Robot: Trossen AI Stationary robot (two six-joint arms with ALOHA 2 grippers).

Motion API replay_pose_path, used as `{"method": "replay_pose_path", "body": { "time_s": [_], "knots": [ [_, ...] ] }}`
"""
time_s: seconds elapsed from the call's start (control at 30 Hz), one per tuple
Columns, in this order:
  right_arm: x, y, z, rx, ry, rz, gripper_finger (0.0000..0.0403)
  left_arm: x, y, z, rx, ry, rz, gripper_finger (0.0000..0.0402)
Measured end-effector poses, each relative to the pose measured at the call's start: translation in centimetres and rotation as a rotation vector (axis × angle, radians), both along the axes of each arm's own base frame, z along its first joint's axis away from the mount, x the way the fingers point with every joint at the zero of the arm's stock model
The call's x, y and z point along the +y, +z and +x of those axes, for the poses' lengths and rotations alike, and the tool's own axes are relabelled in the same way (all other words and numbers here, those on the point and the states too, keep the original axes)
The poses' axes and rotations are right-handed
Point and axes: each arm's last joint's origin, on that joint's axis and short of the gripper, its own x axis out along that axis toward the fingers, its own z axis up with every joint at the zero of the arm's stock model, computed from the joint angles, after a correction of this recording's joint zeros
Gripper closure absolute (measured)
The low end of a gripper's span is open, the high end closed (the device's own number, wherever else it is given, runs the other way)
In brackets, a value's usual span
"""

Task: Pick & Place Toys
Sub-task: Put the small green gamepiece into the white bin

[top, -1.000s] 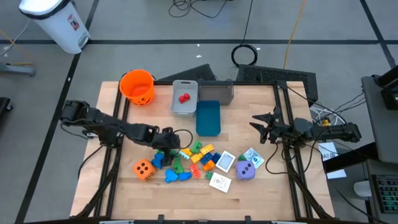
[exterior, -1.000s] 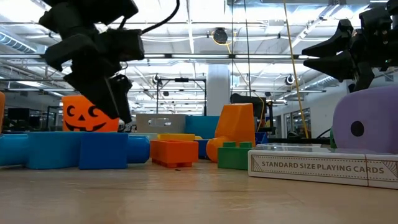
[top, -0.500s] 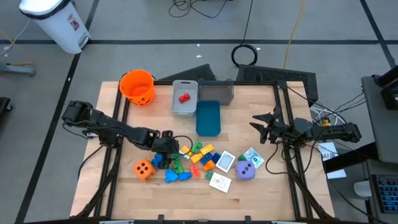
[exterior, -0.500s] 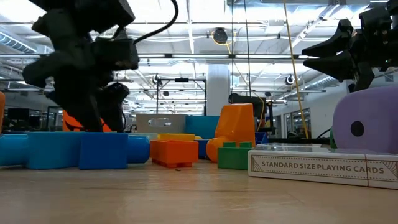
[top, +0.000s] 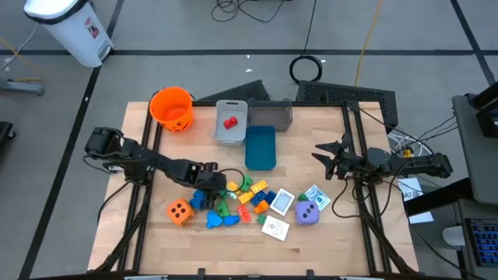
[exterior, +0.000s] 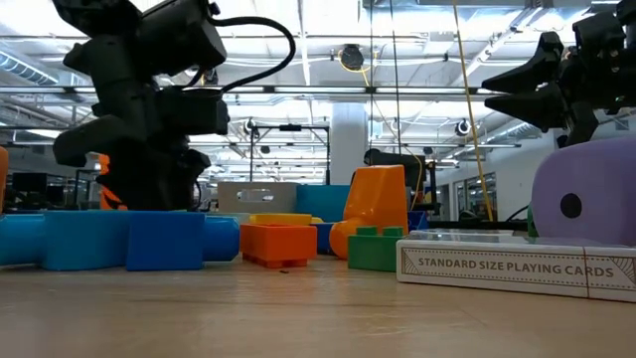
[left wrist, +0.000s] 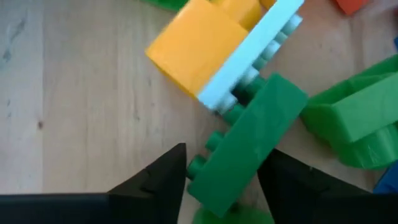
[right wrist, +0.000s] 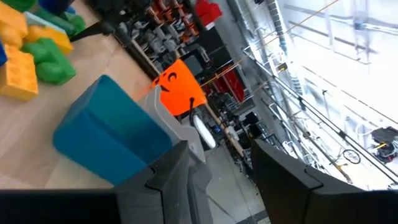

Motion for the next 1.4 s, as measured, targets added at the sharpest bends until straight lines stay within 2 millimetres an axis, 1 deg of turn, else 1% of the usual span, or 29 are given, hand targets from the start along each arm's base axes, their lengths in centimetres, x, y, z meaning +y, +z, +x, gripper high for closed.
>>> {"method": "replay_pose_path", "body": {
  "time_s": [0.2, 0.37, 0.7, 0.97, 1.03, 1.2, 1.4],
  "knots": [
    [0.0, 0.0, 0.0, 0.001, 0.000, 0.000, 0.0234, 0.6, 0.2, 0.4, -0.040, 0.030, -0.010, 0.0259],
    [0.0, 0.0, 0.0, 0.000, 0.000, 0.000, 0.0234, 0.6, 0.3, 0.7, -0.065, 0.018, -0.006, 0.0278],
    [0.0, 0.0, 0.0, 0.000, 0.000, 0.000, 0.0234, 0.6, 0.4, 0.8, -0.084, 0.036, -0.019, 0.0265],
    [0.0, 0.0, 0.0, 0.000, 0.000, 0.000, 0.0234, 0.6, 1.5, 0.7, -0.125, 0.032, -0.023, 0.0297],
    [0.0, 0.0, 0.0, 0.000, 0.000, 0.000, 0.0234, 0.6, 1.5, 0.6, -0.121, 0.032, -0.023, 0.0293],
    [0.0, 0.0, 0.0, 0.001, 0.000, 0.000, 0.0234, 0.7, 1.5, 0.6, -0.117, 0.047, 0.003, 0.0267],
    [0.0, 0.0, 0.0, 0.000, 0.000, 0.000, 0.0234, 0.8, 1.2, 0.0, -0.057, 0.069, 0.019, 0.0271]
  ]
}}
